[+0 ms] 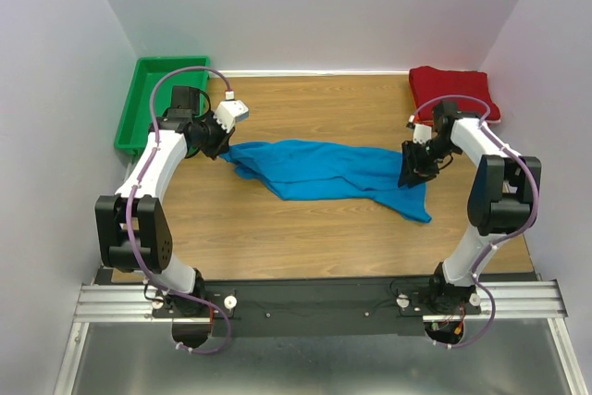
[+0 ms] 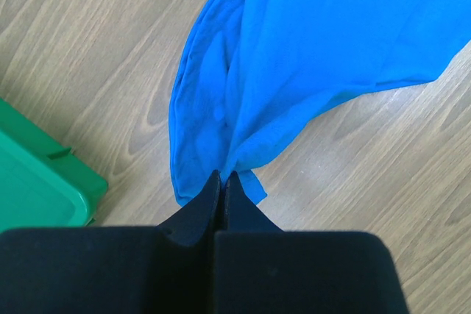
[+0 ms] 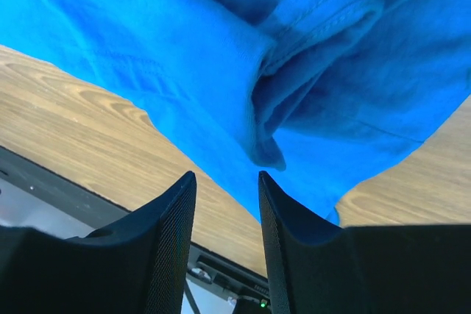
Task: Fold and stack the t-shirts
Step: Flatten the tshirt out
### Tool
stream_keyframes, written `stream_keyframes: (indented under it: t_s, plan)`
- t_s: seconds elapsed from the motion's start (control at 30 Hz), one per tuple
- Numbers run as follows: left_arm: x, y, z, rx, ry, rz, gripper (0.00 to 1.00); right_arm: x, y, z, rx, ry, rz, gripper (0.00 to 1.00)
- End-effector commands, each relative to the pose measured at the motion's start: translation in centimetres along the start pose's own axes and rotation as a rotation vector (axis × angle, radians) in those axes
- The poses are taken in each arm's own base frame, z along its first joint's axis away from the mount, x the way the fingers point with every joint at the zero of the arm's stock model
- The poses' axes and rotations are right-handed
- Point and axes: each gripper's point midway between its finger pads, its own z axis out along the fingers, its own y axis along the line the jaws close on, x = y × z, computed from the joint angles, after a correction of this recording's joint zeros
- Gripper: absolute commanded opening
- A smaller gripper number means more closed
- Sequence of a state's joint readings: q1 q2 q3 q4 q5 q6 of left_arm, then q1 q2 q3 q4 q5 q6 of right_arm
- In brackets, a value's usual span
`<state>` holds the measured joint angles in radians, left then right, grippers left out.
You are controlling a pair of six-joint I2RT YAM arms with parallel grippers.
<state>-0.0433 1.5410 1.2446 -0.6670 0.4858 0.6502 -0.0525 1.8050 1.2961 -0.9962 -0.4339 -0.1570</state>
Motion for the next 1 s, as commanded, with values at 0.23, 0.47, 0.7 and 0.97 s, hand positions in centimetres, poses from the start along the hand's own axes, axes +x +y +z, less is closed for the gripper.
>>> stream_keyframes:
  t_s: [0.23,0.47,0.7,0.97]
  plan:
    - [-0.3,0.0,0.3,0.009,-0.010,0.023,0.00,-2.0,-2.5,-0.2,0.123,-0.057,-0.051,0.51]
    - [-0.4,-0.1,0.8,0.029,-0.009,0.004,0.00,-1.5,-2.9,-0.1,0.133,-0.042,-0.090,0.52]
    - [-0.5,0.3,0.9,0.011,-0.012,-0.031,0.00,-1.6,-1.6,1.0,0.032,-0.013,-0.057,0.40]
    - [-0.8,0.2,1.0,0.020,-0.021,-0.035,0.00,-2.1,-1.1,1.3,-0.007,-0.015,-0.039,0.28]
